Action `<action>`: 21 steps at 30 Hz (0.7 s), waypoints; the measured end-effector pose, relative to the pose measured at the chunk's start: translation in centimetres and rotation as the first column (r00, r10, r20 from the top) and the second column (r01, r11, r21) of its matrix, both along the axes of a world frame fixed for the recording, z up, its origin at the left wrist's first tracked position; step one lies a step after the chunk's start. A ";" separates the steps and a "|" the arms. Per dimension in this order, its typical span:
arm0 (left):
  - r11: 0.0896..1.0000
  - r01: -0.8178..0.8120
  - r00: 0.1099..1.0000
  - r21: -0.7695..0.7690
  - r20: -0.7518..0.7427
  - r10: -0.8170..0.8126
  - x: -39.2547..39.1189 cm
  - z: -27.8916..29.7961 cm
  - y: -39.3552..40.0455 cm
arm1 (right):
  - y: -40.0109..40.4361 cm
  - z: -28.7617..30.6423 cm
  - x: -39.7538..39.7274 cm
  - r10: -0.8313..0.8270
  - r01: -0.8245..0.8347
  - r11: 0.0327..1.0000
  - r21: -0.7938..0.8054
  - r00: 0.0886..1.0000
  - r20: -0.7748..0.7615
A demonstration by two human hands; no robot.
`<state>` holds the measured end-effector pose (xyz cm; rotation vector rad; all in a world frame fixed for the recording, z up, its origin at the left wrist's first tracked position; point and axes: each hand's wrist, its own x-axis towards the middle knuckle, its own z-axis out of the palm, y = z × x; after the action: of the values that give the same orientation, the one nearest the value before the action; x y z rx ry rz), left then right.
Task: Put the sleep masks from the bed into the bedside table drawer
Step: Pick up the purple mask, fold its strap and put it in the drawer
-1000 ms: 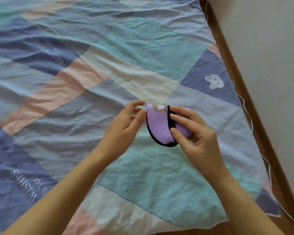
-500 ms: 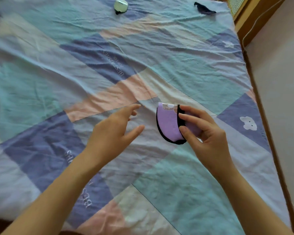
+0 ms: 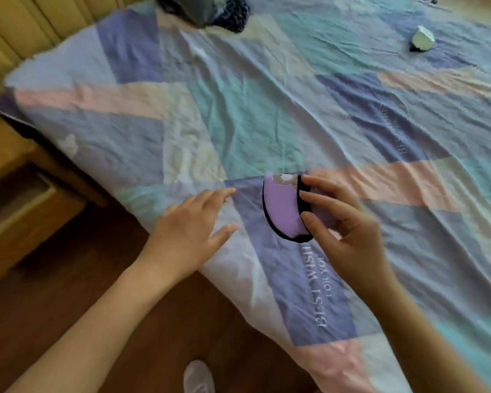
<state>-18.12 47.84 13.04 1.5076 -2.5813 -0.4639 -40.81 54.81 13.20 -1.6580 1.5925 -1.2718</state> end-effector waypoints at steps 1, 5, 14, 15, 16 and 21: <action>1.000 -0.027 1.000 0.005 0.015 0.027 2.9 0.0 -0.5 | -1.2 -0.1 2.8 0.031 -0.031 1.000 0.005 1.000 0.004; 0.992 -0.129 0.990 0.007 0.056 0.129 13.7 0.2 -1.9 | -4.9 -0.7 13.5 0.128 -0.130 0.991 0.038 0.990 0.051; 0.924 -0.381 0.924 -0.019 0.021 0.381 30.6 -0.4 -2.1 | -10.9 -0.1 31.0 0.374 -0.376 0.920 0.113 0.927 0.034; 0.913 -0.407 0.913 -0.027 0.018 0.407 32.0 -0.5 -1.9 | -11.4 -0.2 32.4 0.407 -0.407 0.906 0.112 0.913 0.025; 0.901 -0.433 0.901 -0.033 0.014 0.434 33.4 -0.7 -1.6 | -11.9 -0.3 33.9 0.439 -0.438 0.892 0.107 0.898 0.013; 0.832 -0.551 0.834 -0.058 -0.001 0.552 39.8 -1.3 -0.1 | -14.3 -1.3 41.0 0.575 -0.570 0.815 0.100 0.818 -0.021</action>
<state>21.66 47.78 11.78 2.1231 -1.9924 -0.3004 0.16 40.54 11.92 -1.9211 1.0194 -0.8316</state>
